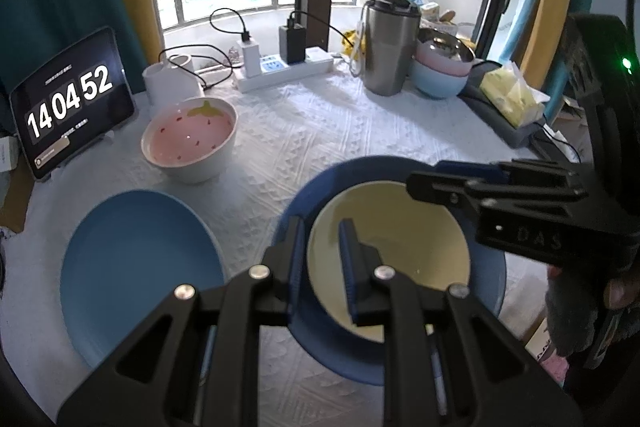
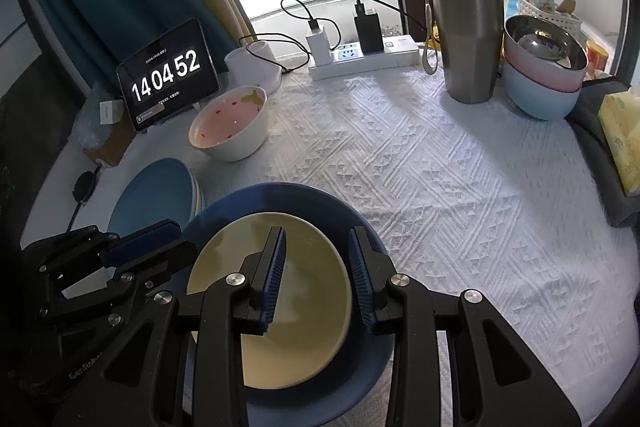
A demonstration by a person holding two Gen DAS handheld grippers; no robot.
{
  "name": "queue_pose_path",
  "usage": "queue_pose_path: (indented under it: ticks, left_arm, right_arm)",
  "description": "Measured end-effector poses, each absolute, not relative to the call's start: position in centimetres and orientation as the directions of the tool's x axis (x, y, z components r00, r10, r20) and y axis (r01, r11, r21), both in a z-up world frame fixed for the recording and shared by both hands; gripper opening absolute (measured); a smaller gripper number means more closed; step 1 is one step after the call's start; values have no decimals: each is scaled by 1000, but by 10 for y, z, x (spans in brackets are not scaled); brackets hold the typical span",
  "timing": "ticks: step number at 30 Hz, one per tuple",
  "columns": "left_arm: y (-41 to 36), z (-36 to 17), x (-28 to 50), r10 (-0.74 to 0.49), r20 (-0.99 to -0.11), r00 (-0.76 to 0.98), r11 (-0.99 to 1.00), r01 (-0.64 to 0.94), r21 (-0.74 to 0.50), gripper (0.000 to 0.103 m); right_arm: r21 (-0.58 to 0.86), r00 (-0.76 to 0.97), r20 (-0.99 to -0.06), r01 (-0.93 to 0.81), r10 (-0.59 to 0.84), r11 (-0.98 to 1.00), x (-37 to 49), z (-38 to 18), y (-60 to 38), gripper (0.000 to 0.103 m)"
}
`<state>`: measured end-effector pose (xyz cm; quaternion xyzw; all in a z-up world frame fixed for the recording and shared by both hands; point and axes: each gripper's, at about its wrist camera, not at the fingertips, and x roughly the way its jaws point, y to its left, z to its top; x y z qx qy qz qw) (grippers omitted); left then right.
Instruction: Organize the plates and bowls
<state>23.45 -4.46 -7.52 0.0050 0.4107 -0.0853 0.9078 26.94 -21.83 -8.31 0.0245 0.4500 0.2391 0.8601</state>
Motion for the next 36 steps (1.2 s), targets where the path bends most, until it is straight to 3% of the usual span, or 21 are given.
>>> queue_pose_path:
  ticks: [30,36]
  left_arm:
    - [23,-61,235,-129,-699,704,990,57,-126,26]
    - [44,-60,238,-120,-688,716,989,27,-144,34]
  right_arm:
    - [201,476,-769,-454,426,868,269,-64,-162,35]
    - [184,470,-774,-473,423,862,272,-60,-143,35]
